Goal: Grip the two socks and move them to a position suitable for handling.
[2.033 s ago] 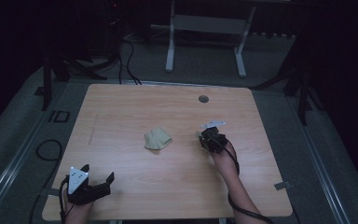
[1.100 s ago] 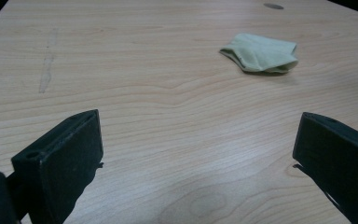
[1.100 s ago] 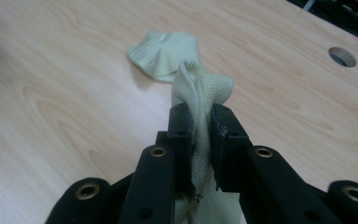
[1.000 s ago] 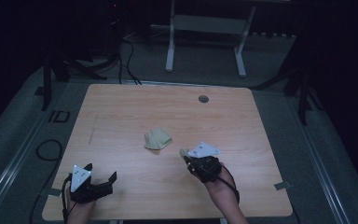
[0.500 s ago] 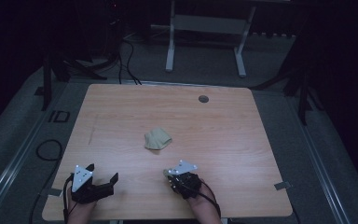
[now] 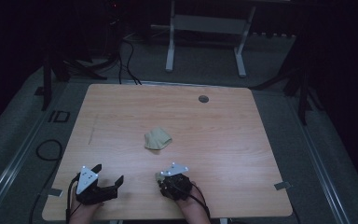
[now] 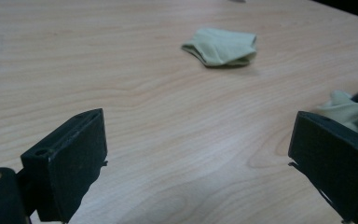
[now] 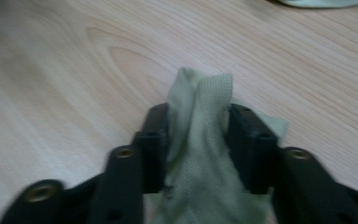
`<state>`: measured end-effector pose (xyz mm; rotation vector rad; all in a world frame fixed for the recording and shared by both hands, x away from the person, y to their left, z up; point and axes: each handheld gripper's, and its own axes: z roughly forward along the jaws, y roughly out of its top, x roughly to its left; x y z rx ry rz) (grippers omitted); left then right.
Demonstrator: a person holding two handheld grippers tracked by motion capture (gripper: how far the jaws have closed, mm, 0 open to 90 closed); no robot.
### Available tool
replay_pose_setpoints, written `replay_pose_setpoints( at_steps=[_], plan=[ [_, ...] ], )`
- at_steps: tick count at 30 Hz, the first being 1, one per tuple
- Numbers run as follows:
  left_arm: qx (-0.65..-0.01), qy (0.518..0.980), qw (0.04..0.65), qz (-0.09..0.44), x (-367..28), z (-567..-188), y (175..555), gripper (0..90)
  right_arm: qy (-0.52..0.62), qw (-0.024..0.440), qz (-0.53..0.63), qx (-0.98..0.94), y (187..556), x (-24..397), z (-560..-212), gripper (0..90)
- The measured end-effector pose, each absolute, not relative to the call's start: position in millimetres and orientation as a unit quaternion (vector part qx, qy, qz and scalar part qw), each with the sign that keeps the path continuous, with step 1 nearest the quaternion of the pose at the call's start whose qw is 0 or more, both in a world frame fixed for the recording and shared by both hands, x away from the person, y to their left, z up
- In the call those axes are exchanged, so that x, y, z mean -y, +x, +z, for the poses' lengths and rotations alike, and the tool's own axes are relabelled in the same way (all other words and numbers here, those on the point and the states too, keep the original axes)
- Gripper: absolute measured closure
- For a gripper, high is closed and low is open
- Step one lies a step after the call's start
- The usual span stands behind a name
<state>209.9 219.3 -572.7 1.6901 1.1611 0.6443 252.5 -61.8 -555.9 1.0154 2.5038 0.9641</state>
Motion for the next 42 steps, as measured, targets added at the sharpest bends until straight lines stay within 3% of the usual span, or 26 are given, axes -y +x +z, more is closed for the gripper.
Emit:
replay_pose_setpoints(
  at_steps=[4,8,12,15,18,21,26,32,39,42],
  plan=[
    [-0.474,0.703,0.477,0.231,-210.1,-568.7,209.7,4.3,0.333,0.139,0.344,-0.867,251.2,64.6,-541.9,40.6],
    [-0.444,0.726,0.484,0.205,-190.2,-558.5,207.5,5.1,0.316,0.149,0.362,-0.864,252.1,75.1,-519.0,34.0],
    [-0.415,0.741,0.5,0.169,-163.2,-541.4,208.1,14.9,0.318,0.156,0.368,-0.86,255.5,86.5,-501.2,41.0],
    [-0.384,0.755,0.508,0.155,-141.1,-530.8,211.3,33.3,0.307,0.168,0.363,-0.863,256.2,93.5,-493.6,45.4],
    [-0.343,0.782,0.497,0.152,-119.8,-526.9,216.3,53.9,0.302,0.143,0.38,-0.863,257.6,97.2,-493.3,46.7],
    [-0.326,0.81,0.466,0.146,-104.3,-530.6,225.3,70.4,0.297,0.135,0.38,-0.866,259.9,96.4,-499.5,54.2],
    [-0.341,0.835,0.415,0.118,-100.4,-545.6,242.3,88.7,0.3,0.108,0.358,-0.877,266.4,94.9,-516.3,63.7],
    [-0.344,0.857,0.37,0.103,-104.7,-556.9,244.7,89.1,0.303,0.096,0.332,-0.888,276.1,90.6,-535.6,62.6],
    [-0.342,0.861,0.363,0.097,-106.9,-565.7,245.9,89.4,0.292,0.082,0.301,-0.904,282.5,83.2,-550.8,60.9],
    [-0.346,0.858,0.367,0.095,-108.6,-566.7,246.8,89.4,0.281,0.083,0.291,-0.911,281.9,81.1,-549.3,67.0]
  ],
)
